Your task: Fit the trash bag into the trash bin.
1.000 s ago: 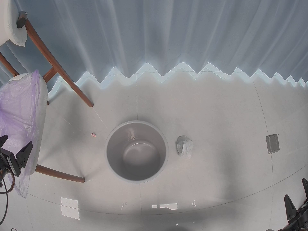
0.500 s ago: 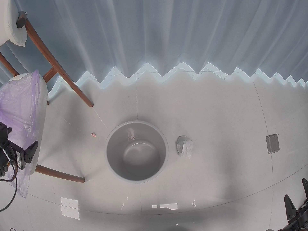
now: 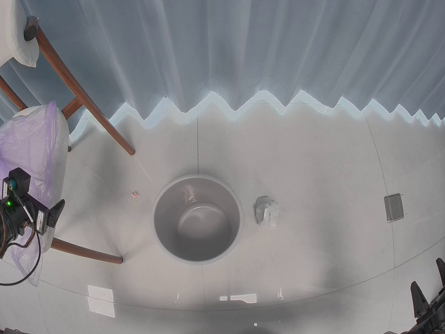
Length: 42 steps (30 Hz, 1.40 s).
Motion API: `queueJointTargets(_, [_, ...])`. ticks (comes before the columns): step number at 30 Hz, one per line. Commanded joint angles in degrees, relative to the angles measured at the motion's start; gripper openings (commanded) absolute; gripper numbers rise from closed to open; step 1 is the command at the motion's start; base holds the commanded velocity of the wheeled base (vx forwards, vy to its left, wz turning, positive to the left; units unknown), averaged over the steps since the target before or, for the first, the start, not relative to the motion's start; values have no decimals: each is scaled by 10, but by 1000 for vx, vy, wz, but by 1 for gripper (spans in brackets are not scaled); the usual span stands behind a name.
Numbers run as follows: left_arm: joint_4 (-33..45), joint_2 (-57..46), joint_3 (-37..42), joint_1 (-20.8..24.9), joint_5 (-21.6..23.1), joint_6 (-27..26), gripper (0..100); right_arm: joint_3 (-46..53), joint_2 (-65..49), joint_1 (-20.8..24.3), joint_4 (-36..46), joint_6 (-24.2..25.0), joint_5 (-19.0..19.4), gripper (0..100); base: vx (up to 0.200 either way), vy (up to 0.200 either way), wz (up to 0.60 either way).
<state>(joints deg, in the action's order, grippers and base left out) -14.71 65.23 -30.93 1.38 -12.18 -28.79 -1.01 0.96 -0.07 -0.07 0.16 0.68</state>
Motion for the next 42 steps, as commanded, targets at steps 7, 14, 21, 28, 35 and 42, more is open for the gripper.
queueJointTargets(7, [-71,100,0,-2,0,-5,100,10,-10,0,0,2,0,100,0,0,0])
queueJointTargets(14, [-93,110,1,-13,0,-37,100,10,-10,0,-1,2,0,100,0,0,0])
queueJointTargets(21, [-95,109,3,-22,0,-39,100,10,-10,0,-1,3,0,100,0,0,0])
queueJointTargets(28, [-101,107,1,-25,0,-40,0,10,-10,0,-1,3,1,100,0,0,0])
queueJointTargets(35, [-106,104,5,-38,6,-35,0,10,-10,0,-2,5,0,100,0,0,0])
queueJointTargets(42, [-147,94,5,-68,66,-31,0,10,-10,0,-2,6,1,100,0,0,0])
